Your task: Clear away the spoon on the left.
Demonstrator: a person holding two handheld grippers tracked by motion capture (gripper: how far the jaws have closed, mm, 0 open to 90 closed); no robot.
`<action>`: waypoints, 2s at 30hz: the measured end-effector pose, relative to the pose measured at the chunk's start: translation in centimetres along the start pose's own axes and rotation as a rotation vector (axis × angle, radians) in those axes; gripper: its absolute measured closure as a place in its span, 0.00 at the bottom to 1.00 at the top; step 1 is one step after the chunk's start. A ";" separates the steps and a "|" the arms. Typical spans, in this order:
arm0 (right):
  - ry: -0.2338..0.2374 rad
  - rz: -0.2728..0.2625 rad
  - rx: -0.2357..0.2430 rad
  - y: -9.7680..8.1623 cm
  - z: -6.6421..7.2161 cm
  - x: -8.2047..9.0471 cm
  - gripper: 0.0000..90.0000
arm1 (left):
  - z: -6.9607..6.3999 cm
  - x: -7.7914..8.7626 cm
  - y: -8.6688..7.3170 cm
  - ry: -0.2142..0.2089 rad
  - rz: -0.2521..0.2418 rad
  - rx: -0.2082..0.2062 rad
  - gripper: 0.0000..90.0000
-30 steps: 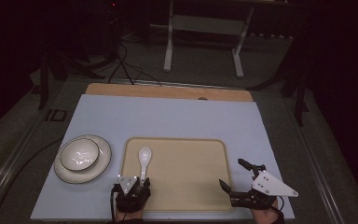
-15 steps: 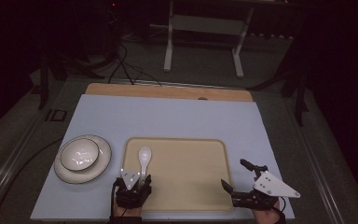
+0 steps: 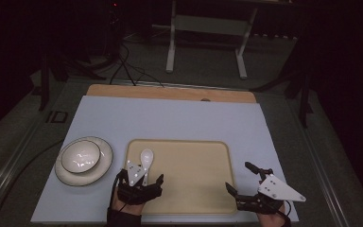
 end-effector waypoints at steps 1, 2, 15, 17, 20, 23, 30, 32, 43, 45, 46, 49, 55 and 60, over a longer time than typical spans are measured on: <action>-0.001 -0.001 -0.002 0.0 0.0 0.0 0.13 | 0.0 0.2 0.2 -0.010 -0.008 -0.001 0.17; -0.001 -0.002 -0.002 0.0 0.0 0.0 0.13 | 0.0 0.3 0.4 -0.022 -0.011 -0.003 0.16; 0.003 -0.002 -0.002 0.0 0.0 0.0 0.13 | 2.1 1.2 3.8 -0.093 -0.015 -0.077 0.01; 0.002 -0.004 -0.003 0.0 0.0 0.1 0.13 | 2.4 1.5 4.3 -0.092 -0.029 -0.080 0.01; 0.002 -0.004 -0.004 0.0 0.0 0.1 0.13 | 2.8 1.8 4.7 -0.097 -0.051 -0.075 0.01; 0.002 -0.003 -0.004 0.0 0.0 0.1 0.13 | 3.2 2.1 5.1 -0.115 -0.055 -0.079 0.01; 0.002 0.001 -0.003 0.0 0.1 0.1 0.13 | 4.1 2.5 5.1 -0.139 -0.021 -0.102 0.01; 0.003 0.001 -0.003 -0.1 0.0 0.1 0.13 | 4.5 2.5 4.9 -0.151 -0.009 -0.103 0.01; 0.003 0.007 0.005 0.0 0.3 0.1 0.13 | 6.7 4.1 3.9 -0.221 -0.040 -0.109 0.01; 0.004 0.007 0.004 -0.1 0.3 0.1 0.13 | 7.1 4.5 3.8 -0.227 -0.044 -0.113 0.01; 0.004 0.007 0.005 -0.1 0.3 0.1 0.13 | 7.4 4.7 3.7 -0.230 -0.048 -0.123 0.01; 0.006 0.009 0.009 -0.1 0.3 0.0 0.13 | 8.0 5.2 3.4 -0.237 -0.045 -0.115 0.01; 0.003 0.010 0.009 -0.1 0.3 0.1 0.13 | 9.7 5.9 2.4 -0.247 -0.060 -0.099 0.01; 0.000 0.013 0.012 -0.1 0.4 0.0 0.13 | 10.6 6.3 1.6 -0.247 -0.052 -0.139 0.01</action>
Point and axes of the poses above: each handheld gripper's, and its own axes: x roughly backward along the jaws, y roughly out of its top, z roughly to its left, the point moved 1 cm from there along -x, roughly forward along the jaws, and after that the axes turned 4 degrees about y, right-handed, at the moved point
